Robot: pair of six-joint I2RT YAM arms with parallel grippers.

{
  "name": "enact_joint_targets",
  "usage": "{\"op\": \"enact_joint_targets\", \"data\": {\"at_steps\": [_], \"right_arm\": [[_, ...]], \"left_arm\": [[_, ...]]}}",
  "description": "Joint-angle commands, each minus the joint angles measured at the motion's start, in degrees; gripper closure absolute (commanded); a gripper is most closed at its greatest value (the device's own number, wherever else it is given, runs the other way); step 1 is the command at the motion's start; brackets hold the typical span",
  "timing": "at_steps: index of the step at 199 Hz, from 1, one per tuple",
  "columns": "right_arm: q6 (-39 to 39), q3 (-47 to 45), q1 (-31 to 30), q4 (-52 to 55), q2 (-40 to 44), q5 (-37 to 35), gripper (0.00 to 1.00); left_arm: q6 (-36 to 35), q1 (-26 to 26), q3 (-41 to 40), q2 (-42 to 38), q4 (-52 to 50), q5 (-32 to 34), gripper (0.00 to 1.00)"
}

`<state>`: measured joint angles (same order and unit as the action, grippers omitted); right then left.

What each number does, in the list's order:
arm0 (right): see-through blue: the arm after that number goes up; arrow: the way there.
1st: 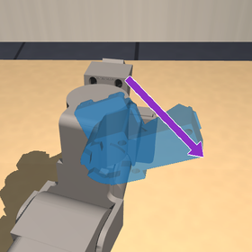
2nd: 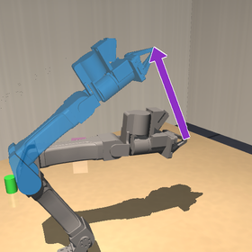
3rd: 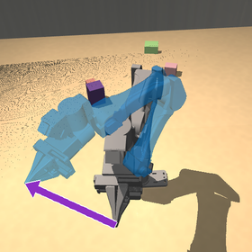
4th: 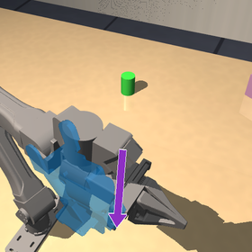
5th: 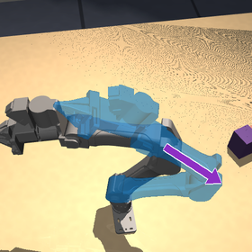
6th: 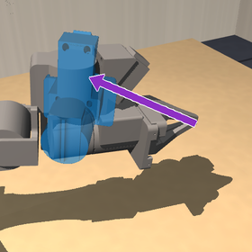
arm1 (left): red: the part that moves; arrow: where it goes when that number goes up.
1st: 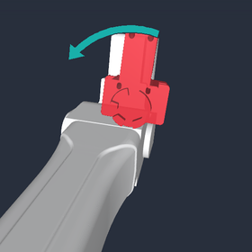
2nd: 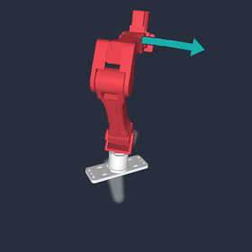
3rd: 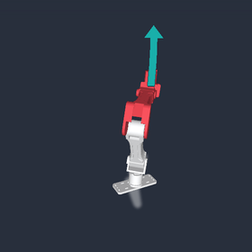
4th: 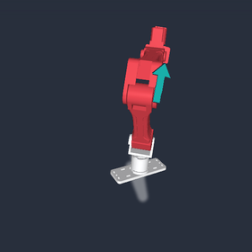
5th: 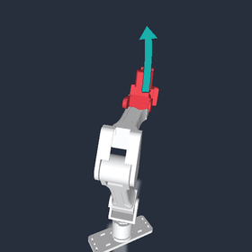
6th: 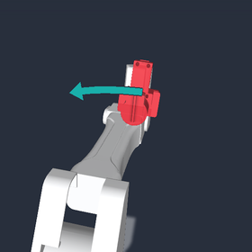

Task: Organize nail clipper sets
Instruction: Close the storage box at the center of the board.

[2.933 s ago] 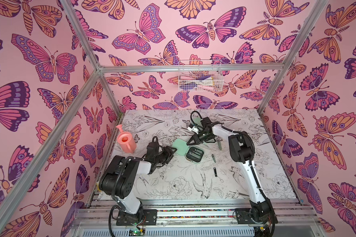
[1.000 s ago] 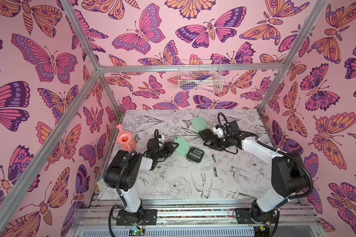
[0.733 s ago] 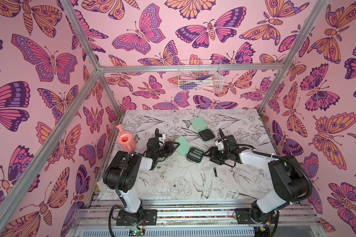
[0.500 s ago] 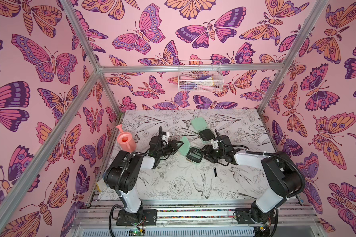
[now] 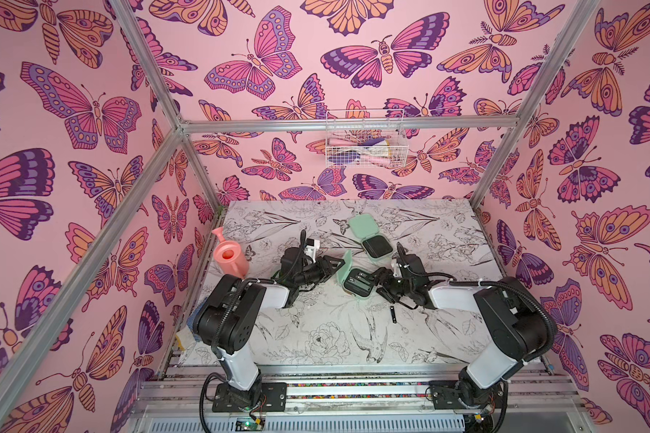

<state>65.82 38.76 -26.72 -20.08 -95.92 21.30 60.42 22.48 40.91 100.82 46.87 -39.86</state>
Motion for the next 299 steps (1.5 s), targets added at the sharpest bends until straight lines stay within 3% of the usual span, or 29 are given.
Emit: {"op": "enact_joint_targets", "data": {"at_steps": [1, 63, 112, 187, 240, 299], "right_arm": [[2.38, -1.38, -0.22, -3.42, -0.67, -1.79, 0.19], [6.28, -4.59, -0.26, -14.08, -4.6, -2.07, 0.19], [6.65, -9.47, -0.24, -18.68, -0.74, -5.31, 0.16], [8.43, -16.84, -0.27, -29.34, 1.04, -7.79, 0.13], [3.51, -15.88, -0.43, -18.45, 10.1, -10.05, 0.15], [-6.5, -8.28, -1.58, 4.78, 22.75, -14.28, 0.18]], "left_arm": [[-1.93, 0.96, 1.5, -0.49, 0.28, -2.04, 0.55], [-4.0, 2.94, 1.42, -2.9, -3.37, -2.73, 0.4], [-3.86, 4.8, 2.29, -0.88, -2.52, -2.6, 0.39], [0.37, 6.0, 3.96, 10.04, 5.4, -3.2, 0.4], [0.14, 6.44, 4.27, 13.68, 4.16, -2.96, 0.41], [-2.56, 6.88, 4.75, 12.45, -2.19, -1.56, 0.41]]}}
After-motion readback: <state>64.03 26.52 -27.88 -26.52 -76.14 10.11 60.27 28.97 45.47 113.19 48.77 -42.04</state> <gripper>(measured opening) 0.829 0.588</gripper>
